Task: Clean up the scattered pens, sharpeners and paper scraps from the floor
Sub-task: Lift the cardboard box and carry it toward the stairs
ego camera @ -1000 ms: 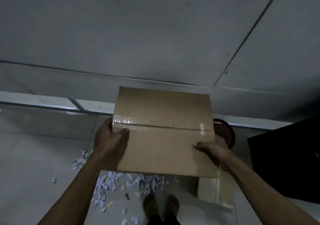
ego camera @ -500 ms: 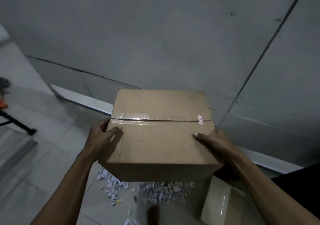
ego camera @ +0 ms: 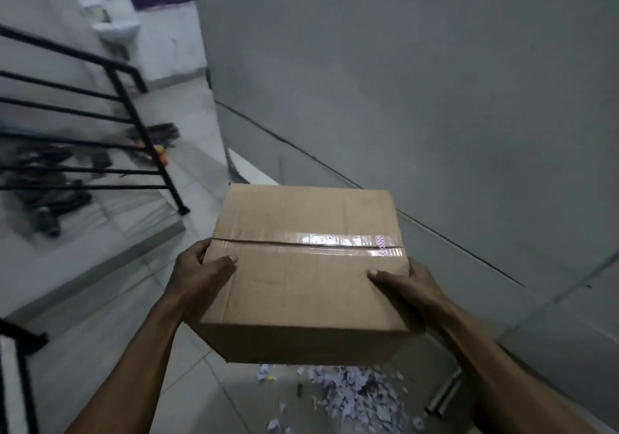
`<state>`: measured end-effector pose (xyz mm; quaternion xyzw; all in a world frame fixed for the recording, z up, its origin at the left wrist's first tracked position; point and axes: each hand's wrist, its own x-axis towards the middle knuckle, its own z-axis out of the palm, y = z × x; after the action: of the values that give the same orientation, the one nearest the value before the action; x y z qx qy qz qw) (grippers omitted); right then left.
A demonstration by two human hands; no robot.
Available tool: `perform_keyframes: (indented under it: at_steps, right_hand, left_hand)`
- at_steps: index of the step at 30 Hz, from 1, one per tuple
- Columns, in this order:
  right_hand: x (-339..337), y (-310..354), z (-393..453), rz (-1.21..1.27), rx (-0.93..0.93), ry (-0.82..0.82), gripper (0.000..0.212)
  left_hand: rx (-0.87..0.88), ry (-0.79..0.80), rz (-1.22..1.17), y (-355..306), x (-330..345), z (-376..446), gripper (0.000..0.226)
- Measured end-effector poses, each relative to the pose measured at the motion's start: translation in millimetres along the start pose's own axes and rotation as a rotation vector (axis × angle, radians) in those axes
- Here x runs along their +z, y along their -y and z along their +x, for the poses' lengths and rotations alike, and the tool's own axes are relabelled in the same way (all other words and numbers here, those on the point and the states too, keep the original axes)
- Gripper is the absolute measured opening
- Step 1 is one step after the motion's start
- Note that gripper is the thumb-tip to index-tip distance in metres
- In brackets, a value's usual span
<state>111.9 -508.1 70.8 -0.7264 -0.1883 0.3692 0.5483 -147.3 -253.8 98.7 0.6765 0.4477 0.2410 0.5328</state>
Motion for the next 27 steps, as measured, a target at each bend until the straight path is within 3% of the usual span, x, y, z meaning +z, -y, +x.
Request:
perform_keyframes:
  at_steps: [11,19,24,27]
  right_hand:
    - [183,53,77,-0.149,-0.048,0.312,0.058]
    - [347,80,106,-0.193,-0.038,0.474,0.036]
    - [435,93,121,-0.224,-0.027,0.566,0.044]
    - [482,98,132,-0.267,-0.012,0.618,0.061]
  left_hand:
    - [-0.119,-0.307,-0.049,67,-164,9,0.049]
    - [-0.211,-0.4,-0.055,117,-302,35,0.047]
    - [-0.229,-0.477,-0.043,136,-374,44,0.046]
    - [-0.267,-0.523,-0.019,151,-413,48,0.046]
